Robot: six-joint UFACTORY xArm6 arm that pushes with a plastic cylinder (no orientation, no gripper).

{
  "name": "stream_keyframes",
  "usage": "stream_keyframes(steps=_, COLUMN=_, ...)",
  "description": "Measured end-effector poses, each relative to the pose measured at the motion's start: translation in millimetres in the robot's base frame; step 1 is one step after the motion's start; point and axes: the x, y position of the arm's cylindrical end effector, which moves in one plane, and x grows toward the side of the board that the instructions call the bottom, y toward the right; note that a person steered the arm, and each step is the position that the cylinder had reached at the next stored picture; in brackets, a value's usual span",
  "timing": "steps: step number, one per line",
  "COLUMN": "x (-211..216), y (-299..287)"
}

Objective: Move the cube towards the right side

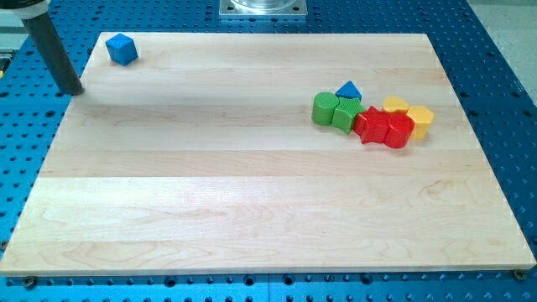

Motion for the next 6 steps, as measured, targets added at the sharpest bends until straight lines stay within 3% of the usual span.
stream_keyframes(steps=2, x=-84, y=22)
stream_keyframes(steps=3, x=-97, y=49)
stream_keyframes(steps=4, x=-58, y=116)
stream_keyframes(steps=5, x=-29, y=141)
stream_keyframes(steps=6, x=-45, y=44)
